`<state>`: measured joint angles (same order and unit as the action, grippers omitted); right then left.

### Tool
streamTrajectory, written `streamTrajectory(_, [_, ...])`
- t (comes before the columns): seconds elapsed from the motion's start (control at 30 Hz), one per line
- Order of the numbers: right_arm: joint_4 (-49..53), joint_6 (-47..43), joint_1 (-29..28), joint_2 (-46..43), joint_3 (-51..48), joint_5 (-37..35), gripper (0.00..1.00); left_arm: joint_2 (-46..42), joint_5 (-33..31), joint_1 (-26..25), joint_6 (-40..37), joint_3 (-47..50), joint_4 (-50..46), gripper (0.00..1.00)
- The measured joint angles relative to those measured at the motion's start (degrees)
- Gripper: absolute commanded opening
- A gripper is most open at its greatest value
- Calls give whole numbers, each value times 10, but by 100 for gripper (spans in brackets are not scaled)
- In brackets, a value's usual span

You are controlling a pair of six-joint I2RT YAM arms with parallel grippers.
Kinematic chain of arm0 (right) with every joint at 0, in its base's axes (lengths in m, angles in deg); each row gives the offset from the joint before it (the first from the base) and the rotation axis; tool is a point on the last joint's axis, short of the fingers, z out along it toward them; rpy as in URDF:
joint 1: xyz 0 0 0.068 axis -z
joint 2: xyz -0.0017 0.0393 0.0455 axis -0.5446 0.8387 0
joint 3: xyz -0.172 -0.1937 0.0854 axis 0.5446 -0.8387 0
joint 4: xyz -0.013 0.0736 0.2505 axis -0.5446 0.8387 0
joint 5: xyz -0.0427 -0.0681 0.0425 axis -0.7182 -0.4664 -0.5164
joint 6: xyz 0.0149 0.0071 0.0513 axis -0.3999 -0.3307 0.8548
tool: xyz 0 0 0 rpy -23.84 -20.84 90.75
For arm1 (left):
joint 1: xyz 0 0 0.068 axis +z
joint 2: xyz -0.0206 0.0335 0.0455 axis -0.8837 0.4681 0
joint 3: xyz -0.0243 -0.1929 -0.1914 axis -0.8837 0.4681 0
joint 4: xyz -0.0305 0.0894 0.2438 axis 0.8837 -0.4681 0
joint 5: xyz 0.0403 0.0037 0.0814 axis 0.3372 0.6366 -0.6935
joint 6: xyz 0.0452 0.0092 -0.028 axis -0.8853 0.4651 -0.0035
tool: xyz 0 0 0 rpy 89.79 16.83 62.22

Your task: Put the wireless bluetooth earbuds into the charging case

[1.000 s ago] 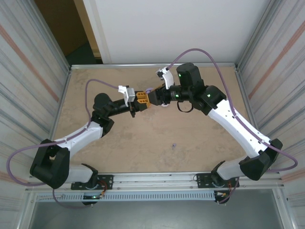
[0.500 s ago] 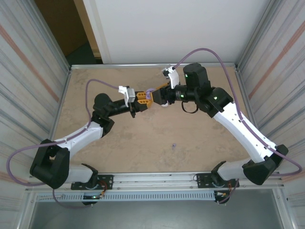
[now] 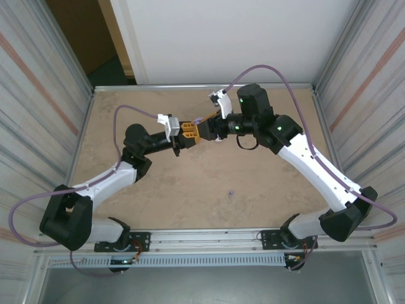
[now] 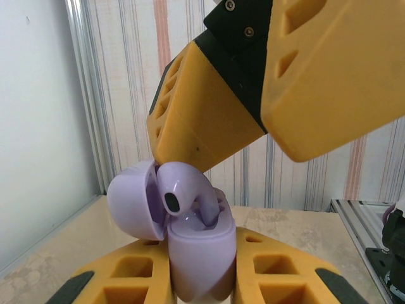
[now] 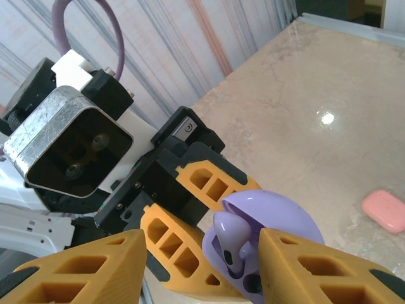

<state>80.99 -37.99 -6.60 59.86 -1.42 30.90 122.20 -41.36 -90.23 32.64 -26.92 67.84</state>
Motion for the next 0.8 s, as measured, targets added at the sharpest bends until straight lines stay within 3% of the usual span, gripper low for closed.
streamTrajectory(0.8, [-5, 0, -2, 6, 2, -6, 53, 0, -4, 0, 0, 0, -4, 0])
